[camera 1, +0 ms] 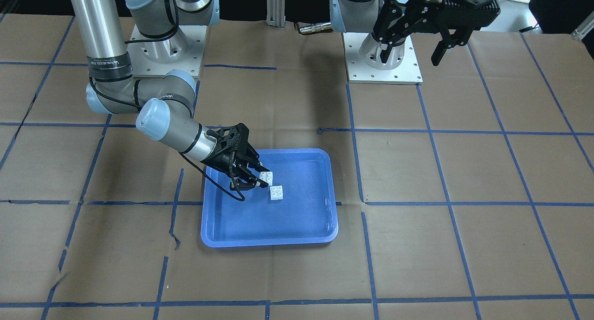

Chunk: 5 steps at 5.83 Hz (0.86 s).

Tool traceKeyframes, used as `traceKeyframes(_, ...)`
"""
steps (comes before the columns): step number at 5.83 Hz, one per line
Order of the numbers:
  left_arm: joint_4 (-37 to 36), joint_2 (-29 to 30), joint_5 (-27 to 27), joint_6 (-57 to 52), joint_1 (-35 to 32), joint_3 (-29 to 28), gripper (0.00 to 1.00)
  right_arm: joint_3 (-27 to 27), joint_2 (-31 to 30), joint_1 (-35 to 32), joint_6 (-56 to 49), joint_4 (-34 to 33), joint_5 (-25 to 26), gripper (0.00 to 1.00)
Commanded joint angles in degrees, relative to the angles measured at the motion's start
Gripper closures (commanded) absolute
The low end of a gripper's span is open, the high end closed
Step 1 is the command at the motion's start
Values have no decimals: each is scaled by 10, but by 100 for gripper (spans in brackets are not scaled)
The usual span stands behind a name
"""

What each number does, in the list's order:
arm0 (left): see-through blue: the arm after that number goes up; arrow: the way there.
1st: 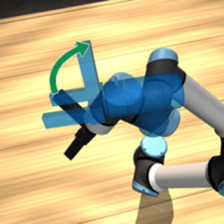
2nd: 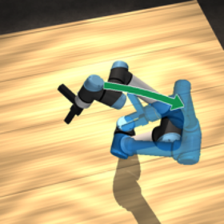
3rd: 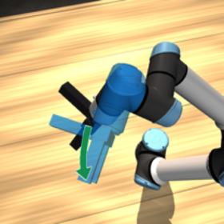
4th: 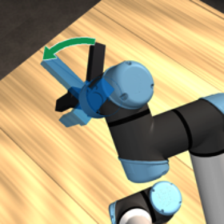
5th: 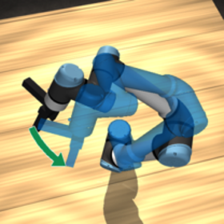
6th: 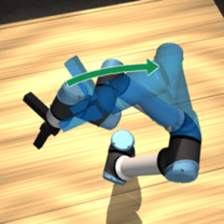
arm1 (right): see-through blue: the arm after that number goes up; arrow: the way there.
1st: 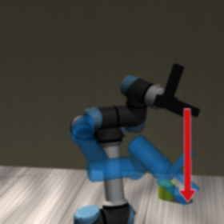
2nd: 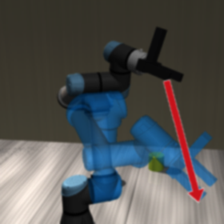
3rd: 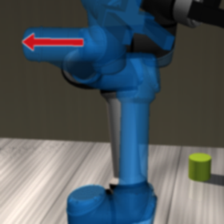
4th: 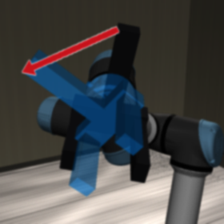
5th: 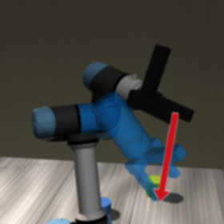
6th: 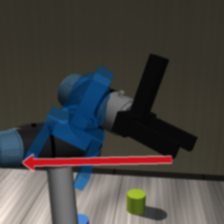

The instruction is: Assemble white blocks and place on blue tray

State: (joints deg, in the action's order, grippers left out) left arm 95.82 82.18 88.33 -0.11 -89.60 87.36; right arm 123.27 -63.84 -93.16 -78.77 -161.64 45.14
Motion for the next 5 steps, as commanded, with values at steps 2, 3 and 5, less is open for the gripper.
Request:
traceKeyframes(2, 0, 0, 1, -1, 0, 0, 0, -35, 20, 0, -1, 3, 5, 75)
traceKeyframes(3, 0, 0, 1, -1, 0, 0, 1, -36, 23, 2, -6, 2, 6, 75)
traceKeyframes(5, 0, 0, 1, 2, 1, 0, 0, -34, 23, 14, -20, 4, 17, 77)
